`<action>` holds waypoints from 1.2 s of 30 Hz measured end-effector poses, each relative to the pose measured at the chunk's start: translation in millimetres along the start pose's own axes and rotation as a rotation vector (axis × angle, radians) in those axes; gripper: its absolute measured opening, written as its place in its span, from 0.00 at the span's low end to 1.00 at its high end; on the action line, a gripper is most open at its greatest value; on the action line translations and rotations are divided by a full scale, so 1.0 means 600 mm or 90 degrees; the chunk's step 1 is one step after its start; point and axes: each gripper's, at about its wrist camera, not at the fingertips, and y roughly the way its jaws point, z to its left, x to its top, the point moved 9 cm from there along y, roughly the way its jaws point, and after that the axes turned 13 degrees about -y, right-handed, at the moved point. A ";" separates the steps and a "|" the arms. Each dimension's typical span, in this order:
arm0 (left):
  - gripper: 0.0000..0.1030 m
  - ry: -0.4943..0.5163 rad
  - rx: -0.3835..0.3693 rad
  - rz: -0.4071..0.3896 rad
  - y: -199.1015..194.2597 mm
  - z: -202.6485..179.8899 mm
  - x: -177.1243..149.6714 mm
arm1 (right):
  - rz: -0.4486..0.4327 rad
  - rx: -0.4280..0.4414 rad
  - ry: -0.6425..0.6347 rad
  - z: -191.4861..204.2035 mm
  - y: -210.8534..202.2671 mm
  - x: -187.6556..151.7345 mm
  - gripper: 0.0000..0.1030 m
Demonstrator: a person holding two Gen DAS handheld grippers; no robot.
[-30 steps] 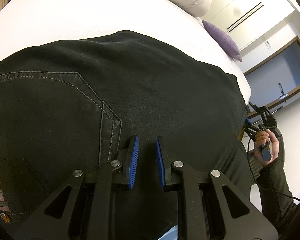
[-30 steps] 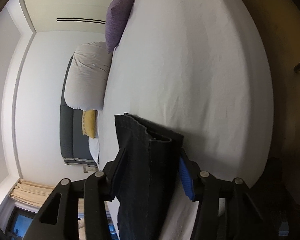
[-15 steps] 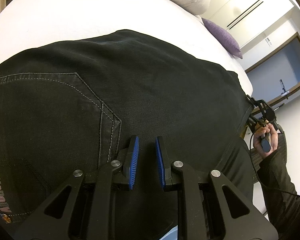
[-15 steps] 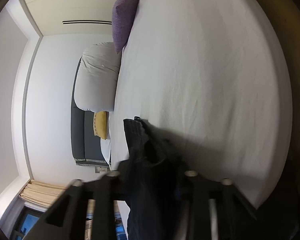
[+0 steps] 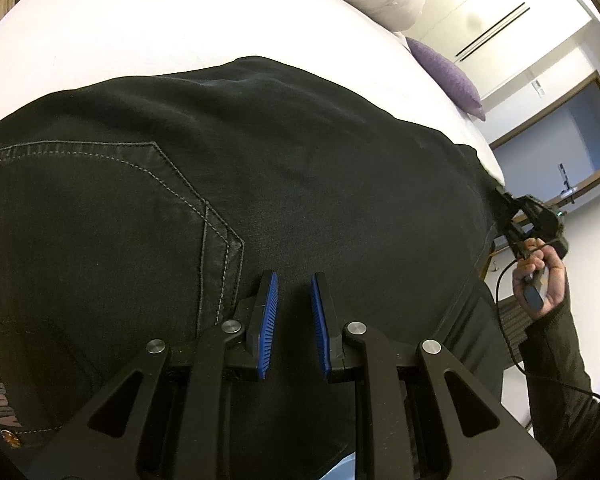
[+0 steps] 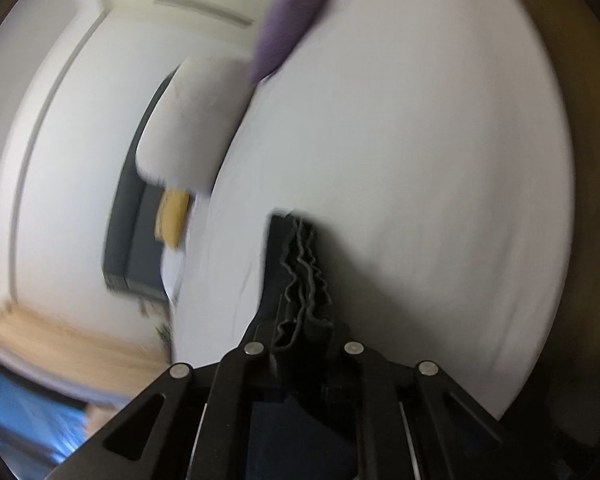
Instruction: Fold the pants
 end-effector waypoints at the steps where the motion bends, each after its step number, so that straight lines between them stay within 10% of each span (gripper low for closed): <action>1: 0.16 -0.003 -0.002 0.000 0.001 0.001 0.001 | 0.018 -0.007 -0.059 0.038 0.004 -0.010 0.11; 7: 0.16 -0.036 -0.022 0.011 0.000 0.012 0.007 | 0.153 -0.060 -0.420 0.248 0.053 -0.181 0.11; 12: 0.16 -0.084 -0.048 0.019 -0.005 0.022 0.017 | 0.243 -0.175 -0.617 0.269 0.127 -0.330 0.11; 18: 0.28 -0.129 -0.082 0.027 -0.017 0.028 0.025 | 0.207 -0.181 -0.633 0.284 0.109 -0.325 0.11; 22: 0.84 -0.153 -0.140 0.012 -0.037 0.006 0.041 | 0.176 -0.145 -0.657 0.335 0.073 -0.337 0.11; 36: 0.85 -0.305 -0.276 0.063 -0.047 0.039 0.087 | 0.218 -0.054 -0.770 0.445 0.065 -0.500 0.11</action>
